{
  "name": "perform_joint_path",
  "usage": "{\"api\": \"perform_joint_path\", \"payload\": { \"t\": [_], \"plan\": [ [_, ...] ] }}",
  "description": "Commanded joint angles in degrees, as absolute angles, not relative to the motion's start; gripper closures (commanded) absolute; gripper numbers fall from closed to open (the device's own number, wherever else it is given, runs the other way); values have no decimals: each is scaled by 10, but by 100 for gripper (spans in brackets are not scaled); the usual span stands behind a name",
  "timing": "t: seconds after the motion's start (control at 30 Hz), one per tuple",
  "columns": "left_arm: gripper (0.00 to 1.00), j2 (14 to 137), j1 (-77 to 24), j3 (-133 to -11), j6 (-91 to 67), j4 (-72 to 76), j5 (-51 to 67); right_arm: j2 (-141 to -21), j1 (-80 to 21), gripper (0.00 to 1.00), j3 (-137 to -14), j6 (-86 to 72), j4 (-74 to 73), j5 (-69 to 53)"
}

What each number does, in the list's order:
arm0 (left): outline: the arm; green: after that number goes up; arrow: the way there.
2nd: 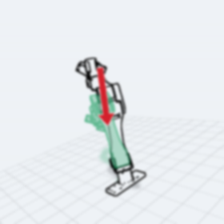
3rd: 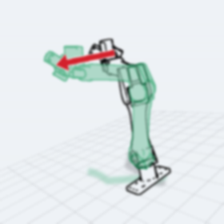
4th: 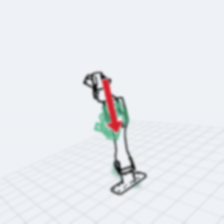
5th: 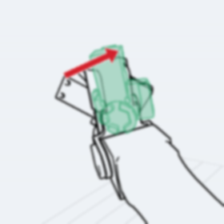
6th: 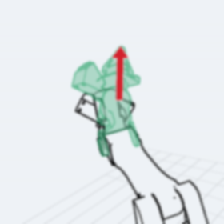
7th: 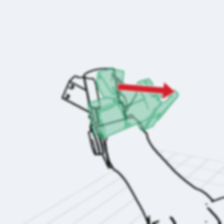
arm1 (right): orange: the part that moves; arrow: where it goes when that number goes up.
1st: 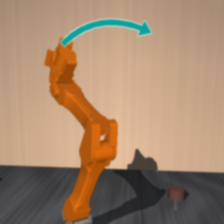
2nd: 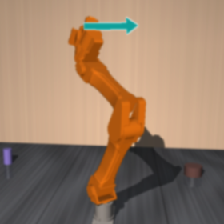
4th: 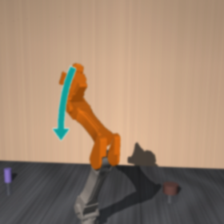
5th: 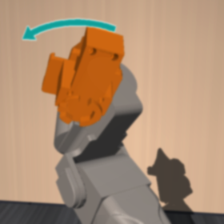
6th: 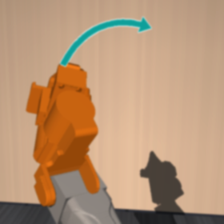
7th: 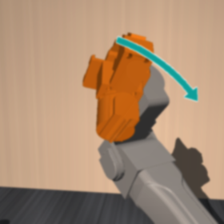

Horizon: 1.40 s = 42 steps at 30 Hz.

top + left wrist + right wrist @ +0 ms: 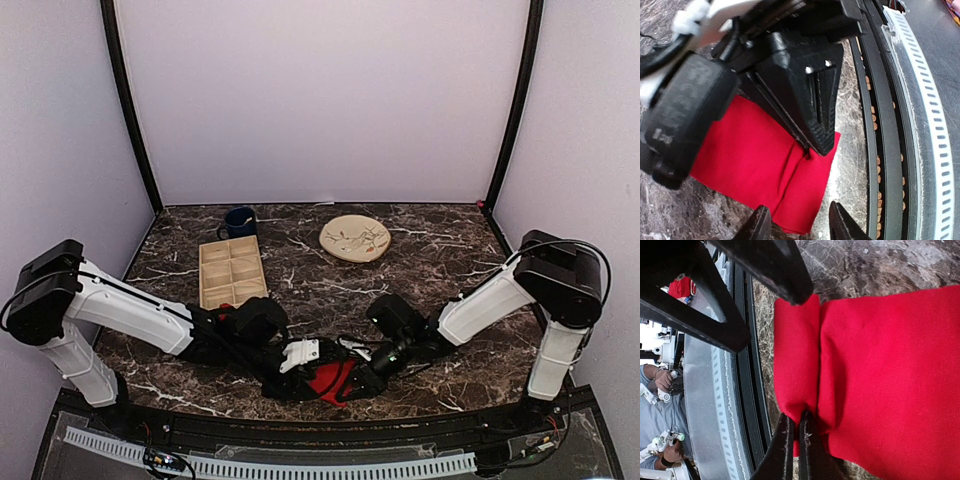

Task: Roll the socks
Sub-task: Roll the sock at the center of the board.

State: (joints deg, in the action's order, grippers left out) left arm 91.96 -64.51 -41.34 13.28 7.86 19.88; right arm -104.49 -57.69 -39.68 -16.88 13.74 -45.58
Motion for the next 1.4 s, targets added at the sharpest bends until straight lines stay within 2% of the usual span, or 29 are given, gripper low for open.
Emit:
{"api": "perform_joint_path", "payload": {
  "t": [0.0, 0.83, 0.9, 0.97, 1.03, 1.2, 1.27, 1.37],
  "plan": [
    [58, 930, -660, -430, 159, 57, 181, -1071, -573, 100, -380, -173, 84, -445],
    [63, 974, -679, -452, 185, 55, 147, -1077, -571, 100, -383, -174, 82, -462],
    [66, 976, -679, -453, 186, 53, 150, -1078, -571, 100, -383, -173, 82, -462],
    [75, 979, -678, -456, 188, 49, 155, -1079, -571, 100, -383, -173, 81, -461],
    [79, 980, -679, -458, 189, 45, 158, -1078, -571, 100, -383, -173, 79, -460],
    [84, 982, -678, -460, 189, 39, 165, -1080, -569, 100, -385, -175, 78, -455],
    [85, 983, -679, -462, 189, 33, 169, -1080, -566, 96, -385, -176, 75, -451],
    [86, 985, -678, -461, 187, 28, 171, -1076, -562, 85, -384, -178, 75, -447]
  ]
}}
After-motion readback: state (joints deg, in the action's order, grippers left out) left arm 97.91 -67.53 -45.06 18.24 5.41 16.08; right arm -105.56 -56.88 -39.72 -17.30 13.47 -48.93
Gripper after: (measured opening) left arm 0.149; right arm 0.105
